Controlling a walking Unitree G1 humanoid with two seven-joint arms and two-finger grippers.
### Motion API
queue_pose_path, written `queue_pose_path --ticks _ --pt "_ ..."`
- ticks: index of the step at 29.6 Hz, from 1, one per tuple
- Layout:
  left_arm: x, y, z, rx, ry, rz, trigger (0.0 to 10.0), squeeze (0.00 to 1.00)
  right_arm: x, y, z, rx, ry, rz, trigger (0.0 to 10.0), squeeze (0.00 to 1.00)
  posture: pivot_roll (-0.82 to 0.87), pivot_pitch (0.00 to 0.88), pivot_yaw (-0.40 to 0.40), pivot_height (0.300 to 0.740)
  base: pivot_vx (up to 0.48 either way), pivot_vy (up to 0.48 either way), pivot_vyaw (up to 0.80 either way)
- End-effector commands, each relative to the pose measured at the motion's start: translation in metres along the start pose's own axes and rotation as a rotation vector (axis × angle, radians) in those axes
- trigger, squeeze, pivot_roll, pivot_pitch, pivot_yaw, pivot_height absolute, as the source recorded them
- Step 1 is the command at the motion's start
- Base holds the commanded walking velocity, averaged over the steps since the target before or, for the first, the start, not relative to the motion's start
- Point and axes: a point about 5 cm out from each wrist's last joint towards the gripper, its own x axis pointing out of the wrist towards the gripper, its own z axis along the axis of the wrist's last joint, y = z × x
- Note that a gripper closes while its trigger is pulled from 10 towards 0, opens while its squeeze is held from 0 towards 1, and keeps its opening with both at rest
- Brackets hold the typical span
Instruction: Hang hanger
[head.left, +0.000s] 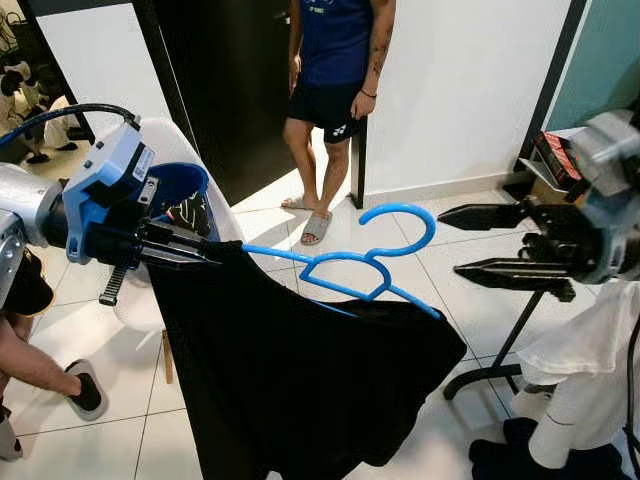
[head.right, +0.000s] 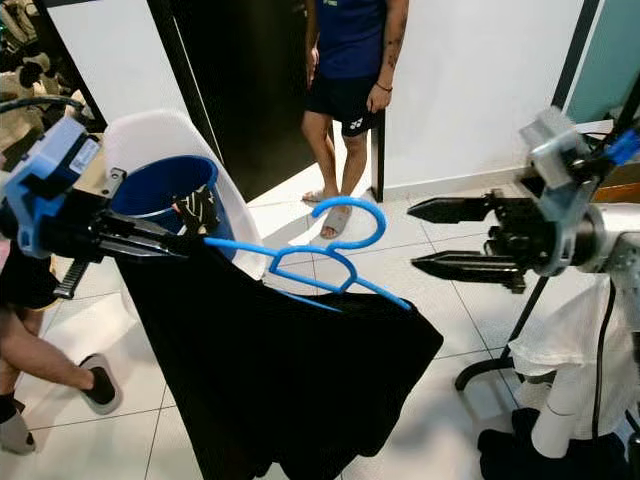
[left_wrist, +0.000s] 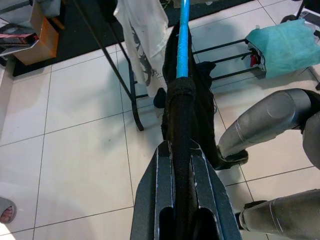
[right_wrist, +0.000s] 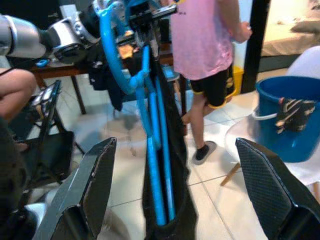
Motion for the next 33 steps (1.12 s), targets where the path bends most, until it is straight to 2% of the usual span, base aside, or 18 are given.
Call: queue_pose_path --ticks 1,4,9,12,13,17,18,21,22,24,26,28,33 --pt "-0.007 -0.001 0.003 0.007 0.010 0.007 10.0 0.00 0.003 0.006 0.004 -0.006 -0.016 0.042 10.0 0.00 -0.09 0.000 0.060 0.740 0.000 0.000 0.00" --pt "-0.008 0.001 0.004 0.018 0.001 0.023 10.0 0.00 0.006 0.011 0.009 0.001 -0.051 0.073 10.0 0.00 -0.09 0.000 0.059 0.740 0.000 0.000 0.00" --pt "-0.003 0.008 0.009 0.054 -0.048 0.076 10.0 0.00 0.030 0.014 0.018 -0.044 -0.101 0.083 10.0 0.00 -0.08 0.000 0.053 0.740 0.000 0.000 0.00" --pt "0.004 0.011 0.012 0.065 -0.085 0.088 10.0 0.00 0.050 0.009 0.027 -0.074 -0.200 0.037 10.0 0.00 -0.08 0.000 0.052 0.740 0.000 0.000 0.00" --pt "0.004 0.011 0.012 0.065 -0.085 0.088 10.0 0.00 0.050 0.009 0.027 -0.074 -0.200 0.037 10.0 0.00 -0.08 0.000 0.052 0.740 0.000 0.000 0.00" --pt "0.012 0.012 0.010 0.065 -0.105 0.077 10.0 0.00 0.069 -0.001 0.038 -0.091 -0.249 -0.090 10.0 0.00 -0.09 0.000 0.058 0.740 0.000 0.000 0.00" --pt "0.012 0.013 0.011 0.069 -0.110 0.082 10.0 0.00 0.071 -0.003 0.038 -0.084 -0.257 -0.111 3.8 0.00 -0.09 0.000 0.059 0.740 0.000 0.000 0.00" --pt "0.013 0.014 0.011 0.071 -0.116 0.089 10.0 0.00 0.071 -0.002 0.037 -0.075 -0.256 -0.121 3.8 0.00 -0.09 0.000 0.057 0.740 0.000 0.000 0.00" --pt "0.012 0.016 0.012 0.078 -0.120 0.105 10.0 0.00 0.071 -0.001 0.034 -0.077 -0.234 -0.121 4.1 0.00 -0.09 0.000 0.059 0.740 0.000 0.000 0.00" --pt "0.008 0.022 0.015 0.097 -0.131 0.158 10.0 0.00 0.068 0.001 0.023 -0.077 -0.160 -0.136 10.0 0.00 -0.09 0.000 0.058 0.740 0.000 0.000 0.00" --pt "0.006 0.024 0.016 0.105 -0.136 0.181 10.0 0.00 0.066 0.002 0.018 -0.072 -0.121 -0.142 10.0 0.00 -0.10 0.000 0.058 0.740 0.000 0.000 0.00" --pt "0.001 0.029 0.019 0.126 -0.138 0.226 10.0 0.00 0.057 0.003 0.012 -0.075 -0.060 -0.151 10.0 0.00 -0.10 0.000 0.056 0.740 0.000 0.000 0.00" --pt "-0.006 0.035 0.026 0.159 -0.151 0.293 10.0 0.00 0.041 0.002 0.020 -0.107 -0.033 -0.190 10.0 0.00 -0.10 0.000 0.054 0.740 0.000 0.000 0.00"
